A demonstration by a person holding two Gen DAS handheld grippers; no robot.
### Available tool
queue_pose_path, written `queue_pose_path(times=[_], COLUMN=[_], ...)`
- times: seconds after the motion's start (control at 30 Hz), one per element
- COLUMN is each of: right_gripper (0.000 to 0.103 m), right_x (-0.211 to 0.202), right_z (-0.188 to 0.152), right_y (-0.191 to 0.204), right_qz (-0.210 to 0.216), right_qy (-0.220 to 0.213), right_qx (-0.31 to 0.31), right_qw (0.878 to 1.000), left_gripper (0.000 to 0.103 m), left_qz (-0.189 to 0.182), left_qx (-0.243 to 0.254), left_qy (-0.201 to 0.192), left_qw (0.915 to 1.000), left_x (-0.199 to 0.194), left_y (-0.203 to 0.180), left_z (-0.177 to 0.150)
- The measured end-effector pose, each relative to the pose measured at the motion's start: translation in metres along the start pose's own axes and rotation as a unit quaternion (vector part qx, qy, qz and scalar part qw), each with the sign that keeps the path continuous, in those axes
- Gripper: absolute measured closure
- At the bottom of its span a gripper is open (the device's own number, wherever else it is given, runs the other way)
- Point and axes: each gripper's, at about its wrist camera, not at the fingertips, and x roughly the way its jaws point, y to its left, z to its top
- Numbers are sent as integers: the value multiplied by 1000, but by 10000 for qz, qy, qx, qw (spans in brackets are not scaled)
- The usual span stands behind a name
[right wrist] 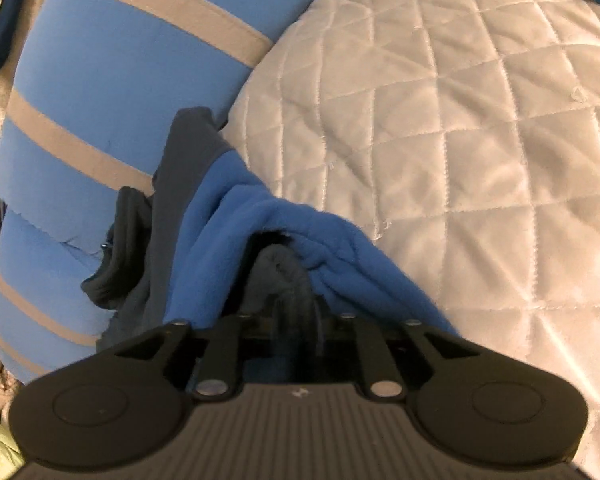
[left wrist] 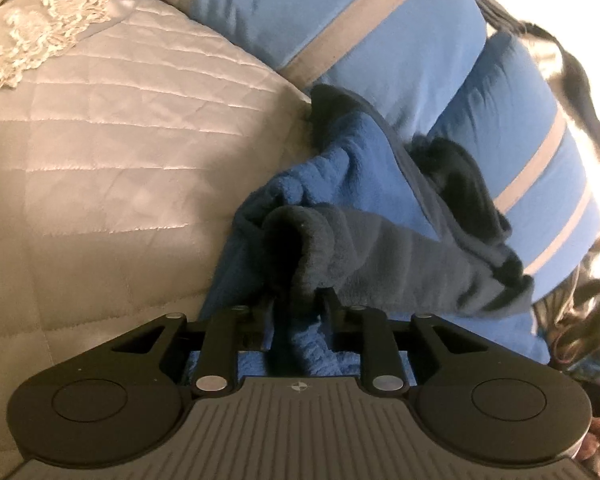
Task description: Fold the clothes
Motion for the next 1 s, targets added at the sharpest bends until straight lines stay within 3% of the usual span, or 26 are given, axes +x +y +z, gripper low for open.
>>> queue_pose_path(times=[0.1, 0.23, 0.33, 0.47, 0.6, 0.63, 0.67, 0.7, 0.73, 0.83, 0.97, 1.0], right_gripper=[43, 33, 28, 27, 27, 31, 41, 64, 74, 83, 83, 79], right_x=[-15, -34, -40, -31, -11, -7, -2, 3, 5, 5, 5, 6], right_z=[2, 8, 13, 17, 17, 15, 14, 13, 14, 19, 22, 23], right_y=[-8, -9, 0, 13, 26, 28, 30, 32, 31, 26, 23, 23], right_qz=[63, 183, 200, 418, -29, -206, -381, -482, -486, -395, -325, -319], right_qy=[-293, -915, -1242, -1226, -1054, -1044, -1034, -1061, -1038, -1091, -1089, -1067], right_qx=[342, 337, -116, -549, -1156, -1351, -1543, -1701, -1786, -1670, -1571, -1538], right_qw=[9990, 9951, 9920, 9901, 9877, 9851, 9819, 9785, 9772, 9791, 9810, 9818], left_gripper=[71, 54, 52, 48, 47, 47, 46, 46, 45, 45, 43, 42], left_qz=[171, 759, 1020, 967, 815, 762, 709, 657, 606, 342, -175, -328], left_qx=[-150, -366, -329, -5, 353, 435, 516, 588, 660, 1010, 1635, 1808], left_qy=[211, 238, -63, -575, -812, -842, -871, -895, -920, -1021, -1072, -1060], left_qw=[9995, 9962, 9942, 9936, 9927, 9926, 9923, 9921, 9917, 9890, 9806, 9773], left_x=[-3, -20, -36, -48, -50, -50, -50, -51, -51, -53, -55, -55], left_y=[-5, -18, -29, -41, -57, -60, -64, -68, -72, -88, -119, -128], left_z=[6, 10, 12, 15, 15, 15, 14, 14, 14, 10, 4, 2])
